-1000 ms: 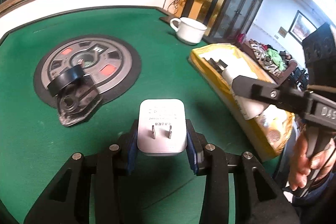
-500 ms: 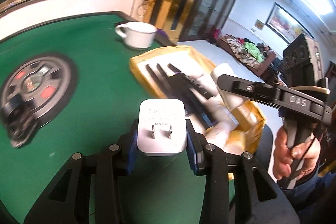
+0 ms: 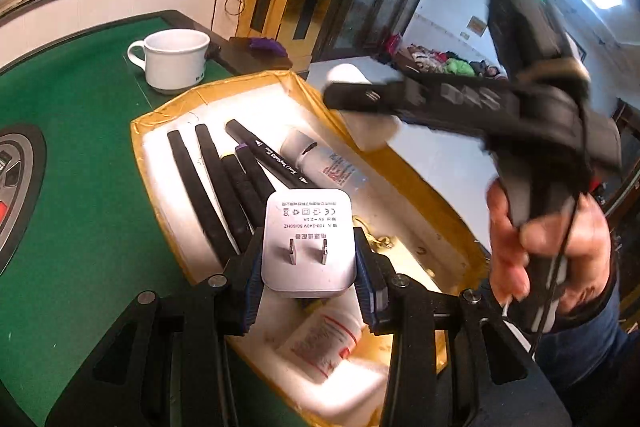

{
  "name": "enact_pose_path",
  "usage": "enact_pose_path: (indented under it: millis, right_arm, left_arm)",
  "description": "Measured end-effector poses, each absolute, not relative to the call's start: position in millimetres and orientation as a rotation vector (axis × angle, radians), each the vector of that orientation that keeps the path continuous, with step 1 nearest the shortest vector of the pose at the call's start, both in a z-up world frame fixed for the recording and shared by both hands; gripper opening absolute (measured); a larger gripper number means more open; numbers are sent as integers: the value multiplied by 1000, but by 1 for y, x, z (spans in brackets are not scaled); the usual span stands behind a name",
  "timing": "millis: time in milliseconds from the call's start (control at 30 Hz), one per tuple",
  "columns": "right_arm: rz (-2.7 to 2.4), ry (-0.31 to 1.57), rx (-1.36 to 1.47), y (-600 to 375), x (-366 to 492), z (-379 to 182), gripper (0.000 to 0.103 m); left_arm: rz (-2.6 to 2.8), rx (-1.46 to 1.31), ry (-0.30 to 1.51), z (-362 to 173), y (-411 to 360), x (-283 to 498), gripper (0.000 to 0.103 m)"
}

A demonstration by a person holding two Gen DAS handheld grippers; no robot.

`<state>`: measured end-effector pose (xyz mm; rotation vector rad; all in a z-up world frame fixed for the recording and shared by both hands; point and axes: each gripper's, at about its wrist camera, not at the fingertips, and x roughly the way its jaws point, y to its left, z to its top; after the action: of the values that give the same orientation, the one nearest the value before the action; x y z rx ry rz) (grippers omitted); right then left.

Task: Organize rigid objects
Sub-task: 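Carry the plug and bottle over the tray and lower them with both grippers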

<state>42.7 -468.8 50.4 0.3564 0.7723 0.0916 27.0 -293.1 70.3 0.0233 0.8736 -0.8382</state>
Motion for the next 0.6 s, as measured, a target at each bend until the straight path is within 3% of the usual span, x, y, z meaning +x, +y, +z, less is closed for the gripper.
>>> enact_pose_path:
  millis: [600]
  right_arm:
    - [51,948,237,-462,123,16,30]
  left_arm:
    - [-834,40,913,49,-301,25,37]
